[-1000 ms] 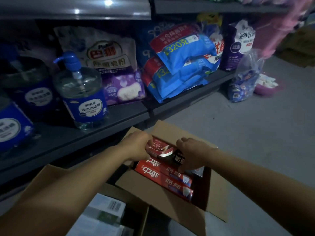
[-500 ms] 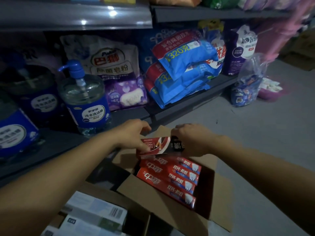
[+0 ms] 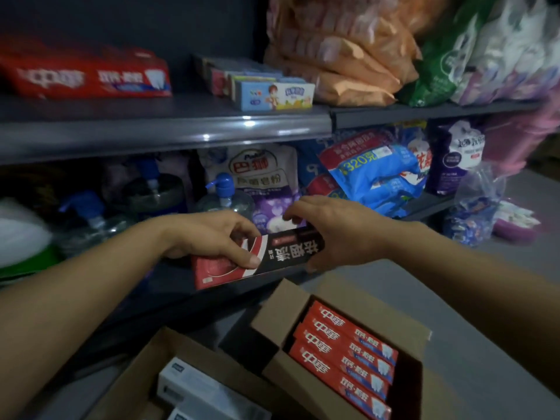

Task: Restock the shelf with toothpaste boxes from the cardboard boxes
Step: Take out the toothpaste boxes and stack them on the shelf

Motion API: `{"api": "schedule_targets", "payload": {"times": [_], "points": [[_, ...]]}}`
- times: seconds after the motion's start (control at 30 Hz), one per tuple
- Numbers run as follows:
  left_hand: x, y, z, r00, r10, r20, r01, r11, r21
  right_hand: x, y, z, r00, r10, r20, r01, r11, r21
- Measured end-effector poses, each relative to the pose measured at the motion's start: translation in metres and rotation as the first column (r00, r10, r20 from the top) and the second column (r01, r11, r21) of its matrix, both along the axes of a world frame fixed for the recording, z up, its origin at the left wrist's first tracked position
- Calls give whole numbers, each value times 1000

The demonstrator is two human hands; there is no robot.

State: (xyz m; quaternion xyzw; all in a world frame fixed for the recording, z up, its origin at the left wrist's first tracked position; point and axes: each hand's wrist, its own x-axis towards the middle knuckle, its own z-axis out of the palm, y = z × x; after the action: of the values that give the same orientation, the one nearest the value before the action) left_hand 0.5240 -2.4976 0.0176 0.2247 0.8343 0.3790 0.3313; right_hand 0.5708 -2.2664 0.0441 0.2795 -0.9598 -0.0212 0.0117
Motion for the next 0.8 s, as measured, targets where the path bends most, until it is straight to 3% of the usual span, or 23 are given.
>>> {"api": "schedule_targets", "payload": {"times": [0.2, 0.4, 0.63, 0.7, 0.8], "points": [[7, -70, 53, 995, 56, -82, -58, 998, -15, -9, -24, 66, 1000, 14, -18, -16, 997, -72], [23, -111, 112, 983, 112, -147, -114, 994, -2, -21, -59, 121, 994, 71, 79, -59, 987, -151], [39, -163, 176, 920, 309, -241, -295, 951, 92, -50, -110, 176, 979, 199, 36, -175, 925, -336], [43, -181, 189, 867, 430, -251, -396, 902, 173, -55, -129, 194, 975, 220, 11, -192, 873, -448], [46, -206, 201, 710, 677, -193, -561, 709, 427, -64, -164, 217, 976, 209, -66, -212, 826, -522]]}}
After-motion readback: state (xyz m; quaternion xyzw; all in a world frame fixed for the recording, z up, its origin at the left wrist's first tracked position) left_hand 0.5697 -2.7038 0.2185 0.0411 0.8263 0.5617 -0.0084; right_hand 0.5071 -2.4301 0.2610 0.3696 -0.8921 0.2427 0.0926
